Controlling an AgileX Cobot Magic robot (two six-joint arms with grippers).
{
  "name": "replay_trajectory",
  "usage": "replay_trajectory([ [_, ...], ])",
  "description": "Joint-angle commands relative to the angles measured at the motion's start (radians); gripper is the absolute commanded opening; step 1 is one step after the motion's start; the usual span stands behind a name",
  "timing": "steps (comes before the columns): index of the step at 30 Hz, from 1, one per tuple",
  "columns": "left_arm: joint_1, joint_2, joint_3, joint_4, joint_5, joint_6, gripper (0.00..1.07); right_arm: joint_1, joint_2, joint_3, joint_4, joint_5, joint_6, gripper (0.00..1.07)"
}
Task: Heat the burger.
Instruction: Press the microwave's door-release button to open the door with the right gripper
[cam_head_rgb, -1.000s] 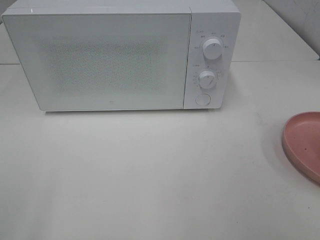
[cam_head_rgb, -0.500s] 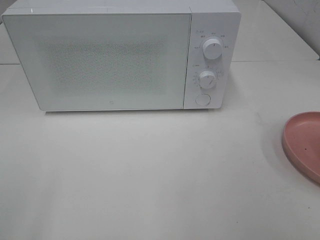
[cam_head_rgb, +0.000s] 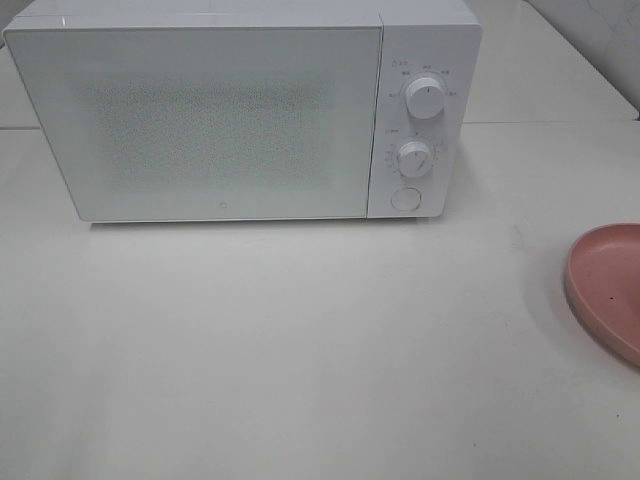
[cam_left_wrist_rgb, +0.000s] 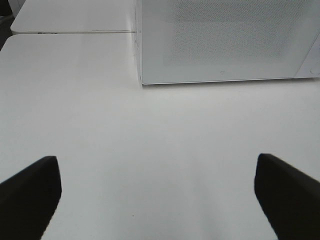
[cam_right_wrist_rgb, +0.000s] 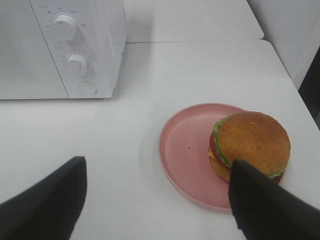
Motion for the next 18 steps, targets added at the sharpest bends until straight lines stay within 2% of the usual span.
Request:
replay_trajectory([
  [1,-0.006,-0.026,0.004,0.002,-0.007,-0.004,1.00,0.002,0.058,-0.006,-0.009,-0.073,-0.003,0.75],
  [18,-0.006,-0.026,0.004,0.002,-0.007,-0.004,1.00,0.002,0.387,-0.006,-0.008,-0.381,-0.003,0.75],
])
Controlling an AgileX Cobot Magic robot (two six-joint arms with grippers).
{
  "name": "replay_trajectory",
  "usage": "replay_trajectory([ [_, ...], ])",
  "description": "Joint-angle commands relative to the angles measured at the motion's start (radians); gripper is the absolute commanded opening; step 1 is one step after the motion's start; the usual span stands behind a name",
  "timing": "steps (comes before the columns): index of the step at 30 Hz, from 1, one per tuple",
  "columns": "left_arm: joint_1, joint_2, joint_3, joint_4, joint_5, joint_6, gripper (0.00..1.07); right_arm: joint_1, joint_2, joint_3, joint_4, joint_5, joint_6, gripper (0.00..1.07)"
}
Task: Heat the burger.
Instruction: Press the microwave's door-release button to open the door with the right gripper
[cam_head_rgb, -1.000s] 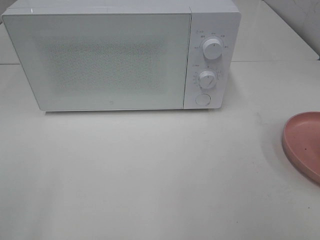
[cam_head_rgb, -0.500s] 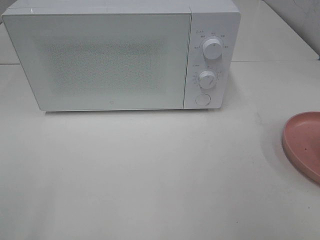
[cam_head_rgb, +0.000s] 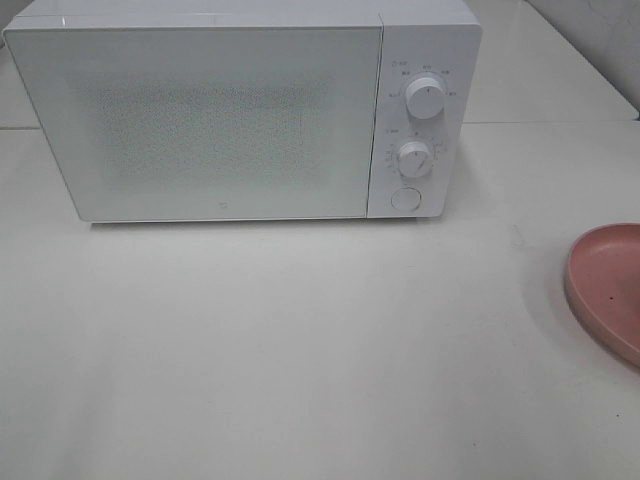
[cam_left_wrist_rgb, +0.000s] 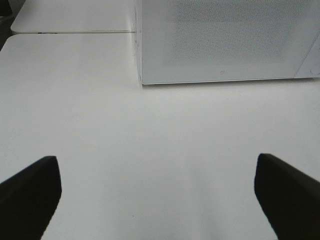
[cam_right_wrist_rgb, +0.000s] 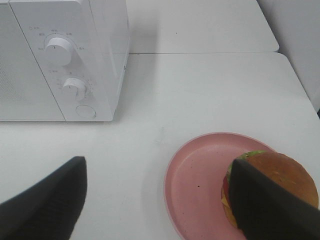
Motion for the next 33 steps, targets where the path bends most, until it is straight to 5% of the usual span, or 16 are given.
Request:
replay_trajectory([
  [1,-0.006,-0.026,0.004,0.002,-0.007,-0.004,1.00,0.002,0.044,-0.006,-0.008,-0.062,-0.003,0.75],
  [33,-0.006,-0.026,0.004,0.002,-0.007,-0.004,1.00,0.002,0.624,-0.006,-0.013,-0.868,-0.012,0.75],
])
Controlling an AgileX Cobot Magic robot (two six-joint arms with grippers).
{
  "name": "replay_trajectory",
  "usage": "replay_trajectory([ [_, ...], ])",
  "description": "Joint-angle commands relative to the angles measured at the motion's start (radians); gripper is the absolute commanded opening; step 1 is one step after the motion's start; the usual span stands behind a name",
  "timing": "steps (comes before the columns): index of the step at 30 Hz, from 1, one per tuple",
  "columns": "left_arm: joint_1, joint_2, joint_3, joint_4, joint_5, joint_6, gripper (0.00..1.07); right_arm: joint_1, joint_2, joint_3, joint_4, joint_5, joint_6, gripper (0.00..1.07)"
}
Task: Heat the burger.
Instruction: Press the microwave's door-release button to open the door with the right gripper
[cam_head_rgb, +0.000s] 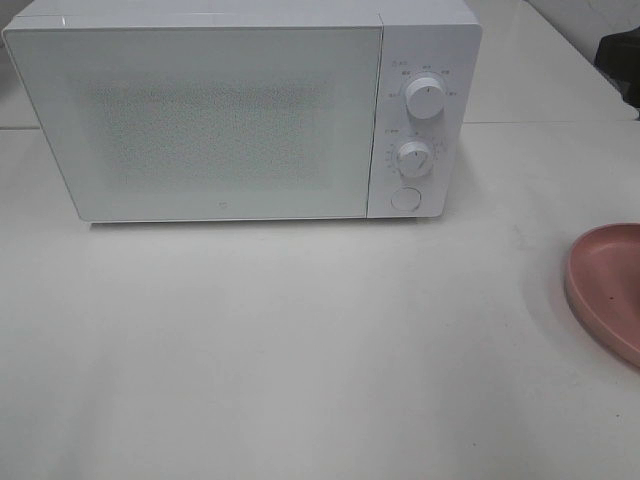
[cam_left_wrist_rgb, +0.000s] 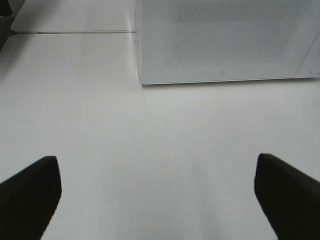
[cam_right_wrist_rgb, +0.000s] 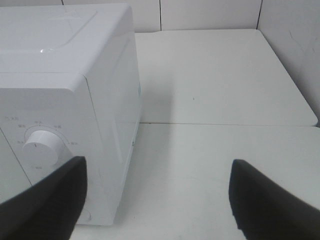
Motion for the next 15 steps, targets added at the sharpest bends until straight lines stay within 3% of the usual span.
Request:
replay_trajectory([
  [1,-0.006,-0.026,0.004,0.002,-0.007,-0.004,1.00,0.002,0.065,-0.006,-0.009,-0.121,-0.032,0.75],
  [10,-0.006,-0.026,0.004,0.002,-0.007,-0.004,1.00,0.002,0.185,0.024,0.004,-0.349,-0.113,0.75],
  [15,-0.006,-0.026,0.004,0.002,-0.007,-0.004,1.00,0.002,0.231,0.093,0.095,-0.525,-0.187,0.75],
])
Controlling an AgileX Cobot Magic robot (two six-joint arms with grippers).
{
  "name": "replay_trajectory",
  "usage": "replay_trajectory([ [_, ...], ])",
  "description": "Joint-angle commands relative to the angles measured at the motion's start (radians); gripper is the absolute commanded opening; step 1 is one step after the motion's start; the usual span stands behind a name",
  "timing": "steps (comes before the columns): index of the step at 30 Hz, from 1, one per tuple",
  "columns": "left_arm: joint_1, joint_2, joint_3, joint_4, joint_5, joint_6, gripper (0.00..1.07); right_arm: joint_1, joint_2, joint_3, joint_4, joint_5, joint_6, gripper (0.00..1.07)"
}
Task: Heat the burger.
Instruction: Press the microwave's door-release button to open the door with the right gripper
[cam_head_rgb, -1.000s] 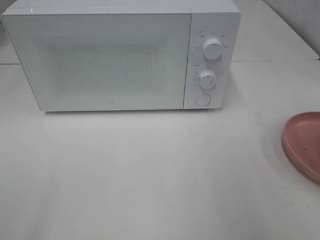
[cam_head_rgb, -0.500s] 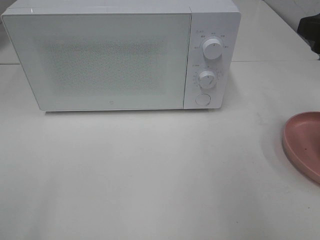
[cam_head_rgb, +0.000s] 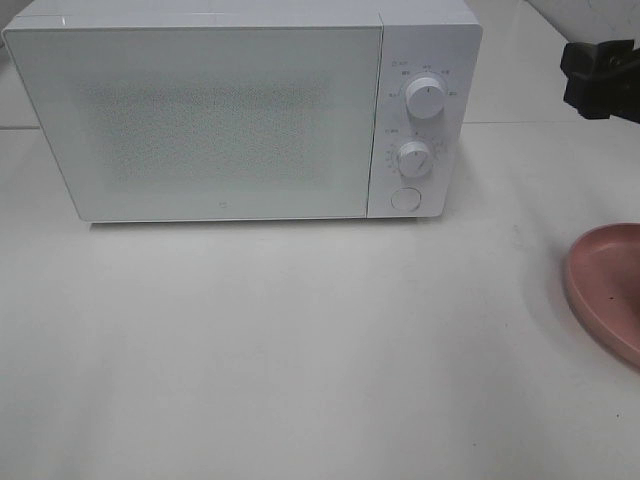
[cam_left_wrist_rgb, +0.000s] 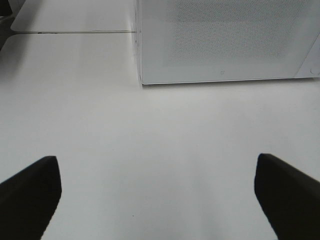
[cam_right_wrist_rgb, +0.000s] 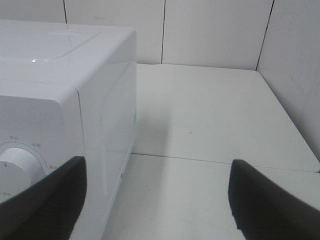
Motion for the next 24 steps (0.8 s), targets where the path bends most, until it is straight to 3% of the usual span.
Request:
replay_trajectory([
  [1,-0.006,-0.026,0.004,0.002,-0.007,-0.004,1.00,0.002,0.017,0.040,0.061,-0.120,-0.061,0.75],
  [4,-0.006,-0.026,0.004,0.002,-0.007,-0.004,1.00,0.018,0.034,0.064,0.104,-0.157,-0.093,0.75],
  [14,-0.006,-0.025,0.004,0.002,-0.007,-0.004,1.00,0.200,0.087,0.108,0.350,-0.249,-0.235,0.75],
  [24,-0.006,-0.025,0.004,0.002,-0.007,-0.004,1.00,0.333,0.087,0.109,0.459,-0.248,-0.264,0.75],
])
